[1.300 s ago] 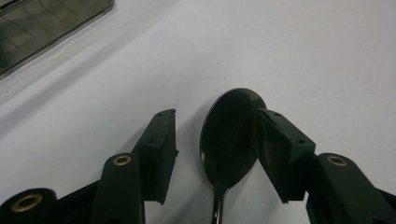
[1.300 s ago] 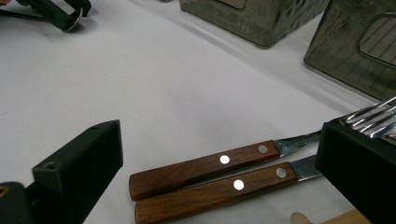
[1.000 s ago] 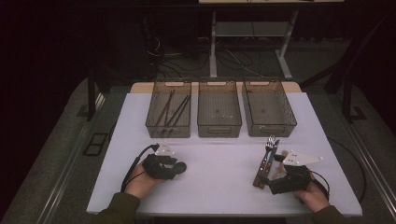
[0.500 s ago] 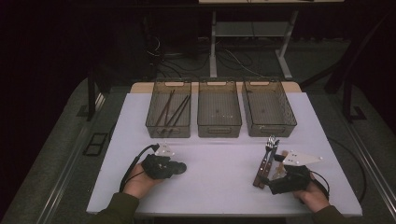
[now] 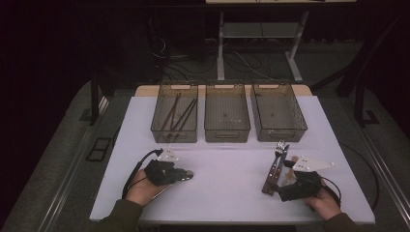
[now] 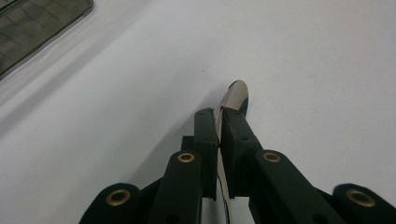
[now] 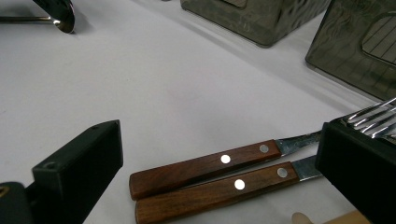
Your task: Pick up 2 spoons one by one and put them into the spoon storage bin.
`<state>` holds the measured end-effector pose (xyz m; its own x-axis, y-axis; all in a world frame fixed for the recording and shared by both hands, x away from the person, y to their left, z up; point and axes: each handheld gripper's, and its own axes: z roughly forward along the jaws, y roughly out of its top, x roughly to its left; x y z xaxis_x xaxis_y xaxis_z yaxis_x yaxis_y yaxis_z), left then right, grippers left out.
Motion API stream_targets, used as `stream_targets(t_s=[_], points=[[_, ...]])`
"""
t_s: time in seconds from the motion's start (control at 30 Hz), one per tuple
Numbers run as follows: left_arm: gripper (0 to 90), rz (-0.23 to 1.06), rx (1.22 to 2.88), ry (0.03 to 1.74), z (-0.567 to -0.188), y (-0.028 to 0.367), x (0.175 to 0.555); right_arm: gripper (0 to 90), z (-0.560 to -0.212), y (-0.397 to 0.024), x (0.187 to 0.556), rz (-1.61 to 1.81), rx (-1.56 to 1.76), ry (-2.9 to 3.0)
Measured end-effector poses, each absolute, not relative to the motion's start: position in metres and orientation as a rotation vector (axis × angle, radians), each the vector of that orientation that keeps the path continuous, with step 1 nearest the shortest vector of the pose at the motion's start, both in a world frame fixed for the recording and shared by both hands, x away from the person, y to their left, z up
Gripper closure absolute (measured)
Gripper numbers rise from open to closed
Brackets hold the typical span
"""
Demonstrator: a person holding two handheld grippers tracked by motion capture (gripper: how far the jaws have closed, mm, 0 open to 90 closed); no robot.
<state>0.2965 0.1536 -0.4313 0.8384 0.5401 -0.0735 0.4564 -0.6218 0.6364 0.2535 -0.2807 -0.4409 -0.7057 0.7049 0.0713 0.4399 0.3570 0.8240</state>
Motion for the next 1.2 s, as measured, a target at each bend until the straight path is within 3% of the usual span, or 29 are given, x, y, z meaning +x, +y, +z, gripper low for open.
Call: stream_targets(t_s=[1.2], points=[[89.1, 0.113, 2.274, 0.753, -0.419, 0.161, 0.298, 0.6, -0.440, -0.282, 0.253, 1.283, 1.023, 2.319]])
